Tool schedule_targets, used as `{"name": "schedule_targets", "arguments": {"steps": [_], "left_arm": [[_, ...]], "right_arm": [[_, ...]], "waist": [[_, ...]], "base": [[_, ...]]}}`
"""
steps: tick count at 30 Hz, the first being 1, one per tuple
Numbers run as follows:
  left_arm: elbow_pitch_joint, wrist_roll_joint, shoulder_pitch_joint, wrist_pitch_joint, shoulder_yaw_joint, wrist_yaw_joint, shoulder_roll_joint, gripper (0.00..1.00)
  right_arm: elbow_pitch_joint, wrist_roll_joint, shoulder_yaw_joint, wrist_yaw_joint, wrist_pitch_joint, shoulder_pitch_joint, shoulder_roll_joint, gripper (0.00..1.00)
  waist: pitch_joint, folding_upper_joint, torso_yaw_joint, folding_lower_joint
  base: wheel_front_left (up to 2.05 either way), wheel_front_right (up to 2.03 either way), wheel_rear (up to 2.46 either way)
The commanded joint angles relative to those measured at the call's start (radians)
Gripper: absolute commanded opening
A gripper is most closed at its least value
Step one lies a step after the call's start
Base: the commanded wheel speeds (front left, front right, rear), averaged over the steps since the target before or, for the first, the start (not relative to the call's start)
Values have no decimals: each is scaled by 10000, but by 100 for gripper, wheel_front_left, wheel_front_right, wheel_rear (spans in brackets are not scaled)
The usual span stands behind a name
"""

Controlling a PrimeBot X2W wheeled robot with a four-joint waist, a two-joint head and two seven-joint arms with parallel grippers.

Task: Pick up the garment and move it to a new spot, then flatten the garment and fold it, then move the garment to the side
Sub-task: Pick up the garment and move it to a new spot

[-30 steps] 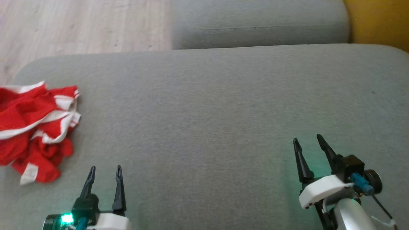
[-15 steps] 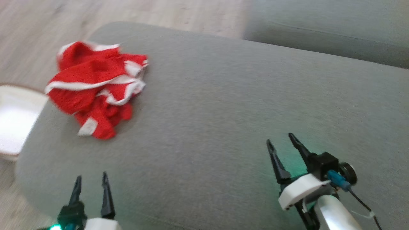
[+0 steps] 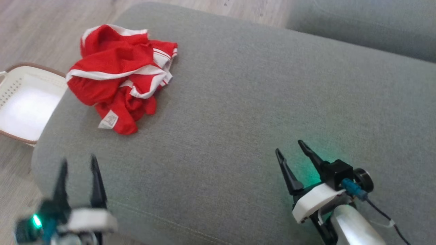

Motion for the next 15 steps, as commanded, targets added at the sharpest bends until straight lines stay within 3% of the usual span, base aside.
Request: {"name": "schedule_targets", "arguments": {"steps": [1, 7, 15], "left_arm": [[-564, 18, -875, -124, 470, -96, 329, 100], [-201, 48, -2704, -124, 745, -568, 1401, 100], [1773, -11, -5241, -124, 181, -899, 2781, 100]], "right_arm": [[-306, 67, 243, -7, -122, -511, -95, 100], [-468, 152, 302, -7, -122, -741, -329, 100], [-690, 199, 482, -7, -122, -1172, -653, 100]], "waist": [[264, 0, -186, -1], [944, 0, -619, -1], [1891, 0, -1370, -1]], "base": [[0, 0, 0], [0, 0, 0], [0, 0, 0]]}}
